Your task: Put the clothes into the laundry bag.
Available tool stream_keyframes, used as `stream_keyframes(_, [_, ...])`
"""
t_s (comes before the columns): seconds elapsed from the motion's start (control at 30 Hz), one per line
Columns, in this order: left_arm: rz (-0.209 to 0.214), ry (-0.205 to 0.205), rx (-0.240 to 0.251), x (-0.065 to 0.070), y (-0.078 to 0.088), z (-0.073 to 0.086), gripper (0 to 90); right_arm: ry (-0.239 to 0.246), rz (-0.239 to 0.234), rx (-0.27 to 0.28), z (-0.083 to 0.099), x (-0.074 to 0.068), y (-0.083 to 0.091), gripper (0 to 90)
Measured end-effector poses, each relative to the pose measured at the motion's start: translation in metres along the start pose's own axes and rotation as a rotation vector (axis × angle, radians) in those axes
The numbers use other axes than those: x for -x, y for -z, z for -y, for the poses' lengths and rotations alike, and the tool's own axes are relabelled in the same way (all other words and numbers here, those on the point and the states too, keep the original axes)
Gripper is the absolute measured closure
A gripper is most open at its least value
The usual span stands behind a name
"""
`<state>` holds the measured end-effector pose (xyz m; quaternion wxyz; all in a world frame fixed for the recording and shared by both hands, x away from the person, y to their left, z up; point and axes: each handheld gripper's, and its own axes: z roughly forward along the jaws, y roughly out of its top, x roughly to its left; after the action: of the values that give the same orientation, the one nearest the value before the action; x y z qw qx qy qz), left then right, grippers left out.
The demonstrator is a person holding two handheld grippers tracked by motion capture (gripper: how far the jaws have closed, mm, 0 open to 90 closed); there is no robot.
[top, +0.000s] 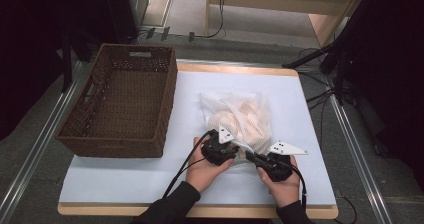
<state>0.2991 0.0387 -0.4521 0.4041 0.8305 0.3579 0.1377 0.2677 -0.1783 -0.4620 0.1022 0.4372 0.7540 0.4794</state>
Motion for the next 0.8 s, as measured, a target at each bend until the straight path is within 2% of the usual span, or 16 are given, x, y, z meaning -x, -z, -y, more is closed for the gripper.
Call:
stream_keyframes(0.07, [-0.008, 0.01, 0.031, -0.007, 0.02, 0.008, 56.2, -0.002, 0.005, 0.001, 0.0, 0.001, 0.001, 88.2])
stream_keyframes(0.1, [-0.035, 0.02, 0.037, -0.012, 0.03, 0.013, 54.7, -0.002, 0.006, 0.002, 0.0, 0.001, 0.001, 88.1])
stream_keyframes(0.17, [-0.097, 0.066, 0.055, -0.021, 0.045, 0.026, 53.4, 0.004, 0.007, 0.005, 0.001, 0.0, 0.0, 85.0])
stream_keyframes(0.23, [-0.156, 0.075, 0.035, -0.028, 0.053, 0.041, 53.0, 0.0, -0.006, 0.018, 0.001, -0.002, 0.001, 74.7])
stream_keyframes(0.37, [-0.214, 0.107, 0.0, -0.041, 0.062, 0.06, 52.0, 0.024, -0.015, 0.046, 0.002, -0.01, 0.009, 61.2])
stream_keyframes(0.47, [-0.225, 0.126, 0.0, -0.047, 0.062, 0.061, 52.1, 0.026, -0.002, 0.062, 0.003, -0.014, 0.016, 57.4])
stream_keyframes(0.6, [-0.221, 0.096, -0.019, -0.048, 0.049, 0.054, 51.9, 0.016, 0.027, 0.056, 0.007, -0.016, 0.022, 55.1])
stream_keyframes(0.67, [-0.212, 0.121, -0.032, -0.05, 0.042, 0.05, 51.2, 0.011, 0.039, 0.061, 0.009, -0.015, 0.025, 55.2])
stream_keyframes(0.7, [-0.219, 0.108, -0.033, -0.049, 0.04, 0.049, 50.6, 0.004, 0.04, 0.062, 0.01, -0.016, 0.026, 55.3])
stream_keyframes(0.77, [-0.185, 0.084, -0.046, -0.046, 0.035, 0.049, 55.8, 0.011, 0.038, 0.063, 0.01, -0.018, 0.028, 55.6])
stream_keyframes(0.8, [-0.184, 0.06, -0.064, -0.044, 0.032, 0.05, 56.1, 0.02, 0.04, 0.062, 0.01, -0.019, 0.027, 56.0])
